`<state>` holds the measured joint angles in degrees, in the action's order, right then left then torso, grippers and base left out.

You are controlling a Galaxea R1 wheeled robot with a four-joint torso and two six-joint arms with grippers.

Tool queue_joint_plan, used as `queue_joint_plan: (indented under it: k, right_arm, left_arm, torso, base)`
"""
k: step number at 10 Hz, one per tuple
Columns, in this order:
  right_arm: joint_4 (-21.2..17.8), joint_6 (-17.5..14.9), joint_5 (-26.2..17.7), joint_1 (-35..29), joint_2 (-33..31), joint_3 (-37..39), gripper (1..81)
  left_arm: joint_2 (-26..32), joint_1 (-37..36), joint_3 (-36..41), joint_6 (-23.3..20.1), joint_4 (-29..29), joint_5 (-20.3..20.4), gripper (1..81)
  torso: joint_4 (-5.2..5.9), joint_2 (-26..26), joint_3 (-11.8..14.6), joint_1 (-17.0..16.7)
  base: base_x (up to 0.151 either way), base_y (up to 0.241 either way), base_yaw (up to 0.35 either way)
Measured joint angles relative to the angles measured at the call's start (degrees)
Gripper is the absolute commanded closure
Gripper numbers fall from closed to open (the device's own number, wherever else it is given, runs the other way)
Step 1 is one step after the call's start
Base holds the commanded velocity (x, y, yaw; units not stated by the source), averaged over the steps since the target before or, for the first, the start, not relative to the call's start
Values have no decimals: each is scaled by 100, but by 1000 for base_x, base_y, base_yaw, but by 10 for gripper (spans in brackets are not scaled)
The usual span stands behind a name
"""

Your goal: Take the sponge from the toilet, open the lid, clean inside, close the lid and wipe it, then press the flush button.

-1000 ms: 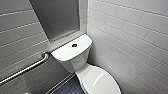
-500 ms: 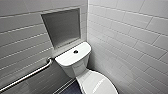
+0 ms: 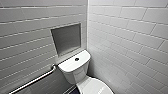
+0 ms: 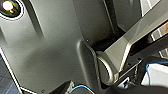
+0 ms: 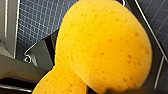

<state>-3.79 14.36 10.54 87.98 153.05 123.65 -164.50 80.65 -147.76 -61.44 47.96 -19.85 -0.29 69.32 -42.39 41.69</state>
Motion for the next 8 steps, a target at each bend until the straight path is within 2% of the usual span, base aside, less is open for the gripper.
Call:
queue_joint_plan:
  k: [3, 8]
  right_arm:
    - [110, -1, 20, 102, 386, 618, 811]
    - [366, -4, -2, 110, 891, 1268, 811]
  left_arm:
    - [-171, 11, -312, 4, 0, 80, 10]
    - [-601, -4, -996, 152, 96, 329, 10]
  torso:
    - [0, -533, 105, -345]
    - [0, -1604, 109, -1036]
  base:
    - [0, 0, 0]
    - [0, 0, 0]
